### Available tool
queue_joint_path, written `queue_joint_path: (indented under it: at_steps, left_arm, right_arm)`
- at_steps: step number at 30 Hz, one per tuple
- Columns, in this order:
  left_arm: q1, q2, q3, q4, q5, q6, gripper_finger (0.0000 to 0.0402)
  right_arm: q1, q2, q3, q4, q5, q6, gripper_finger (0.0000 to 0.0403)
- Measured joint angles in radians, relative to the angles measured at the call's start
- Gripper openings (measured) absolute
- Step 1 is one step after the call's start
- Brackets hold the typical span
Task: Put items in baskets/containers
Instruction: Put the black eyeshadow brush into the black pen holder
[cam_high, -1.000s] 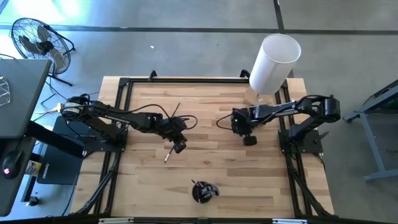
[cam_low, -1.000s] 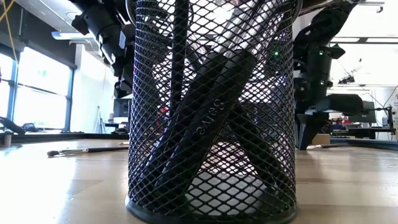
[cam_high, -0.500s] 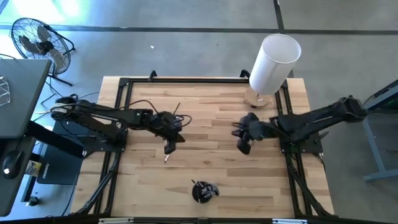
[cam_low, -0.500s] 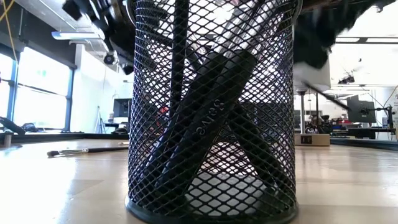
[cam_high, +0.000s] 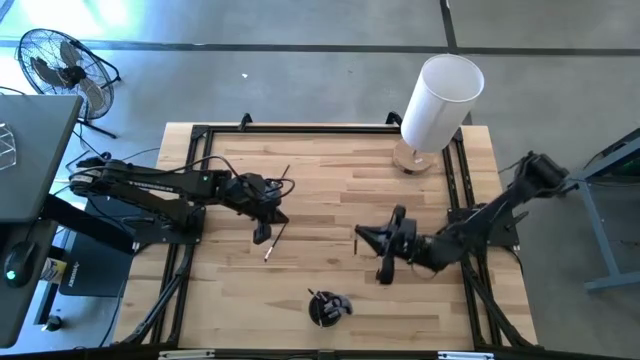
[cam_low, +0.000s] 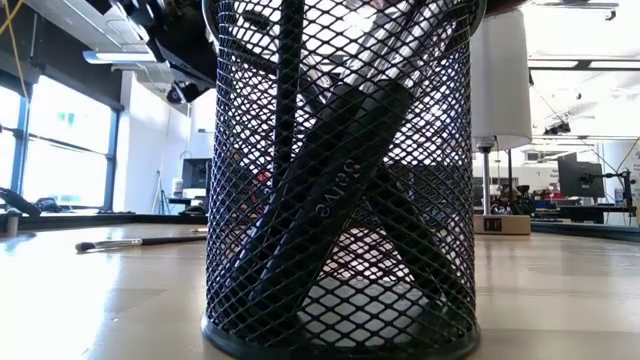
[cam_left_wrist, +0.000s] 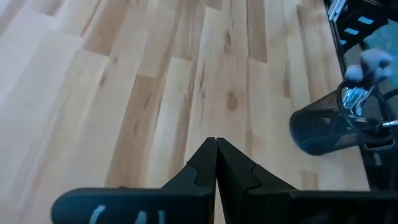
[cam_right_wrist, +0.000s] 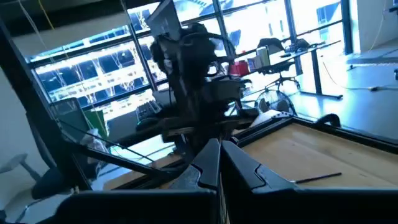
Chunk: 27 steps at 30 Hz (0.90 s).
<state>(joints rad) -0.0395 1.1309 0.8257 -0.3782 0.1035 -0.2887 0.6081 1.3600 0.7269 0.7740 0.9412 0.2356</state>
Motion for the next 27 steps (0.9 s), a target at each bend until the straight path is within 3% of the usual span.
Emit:
queue_joint_path:
  at_steps: [5, 9, 12, 15, 27]
  left_arm:
    - [-0.034, 0.0, 0.0, 0.014, 0.024, -0.005, 0.0]
    - [-0.091, 0.0, 0.0, 0.014, -0.032, -0.042, 0.0]
    - [-0.139, 0.0, 0.0, 0.019, -0.065, -0.082, 0.0]
    - [-0.194, 0.0, 0.0, 0.018, -0.106, -0.132, 0.0]
    - [-0.419, 0.0, 0.0, 0.02, -0.271, -0.332, 0.0]
  right_arm:
    - [0.048, 0.165, 0.139, 0.019, 0.02, -0.091, 0.0]
    - [0.073, 0.275, 0.264, 0.02, 0.019, -0.183, 0.0]
    - [0.083, 0.333, 0.337, 0.021, -0.04, -0.213, 0.0]
    - [0.097, 0.379, 0.394, 0.019, -0.088, -0.213, 0.0]
    - [0.114, 0.573, 0.534, 0.016, -0.06, -0.124, 0.0]
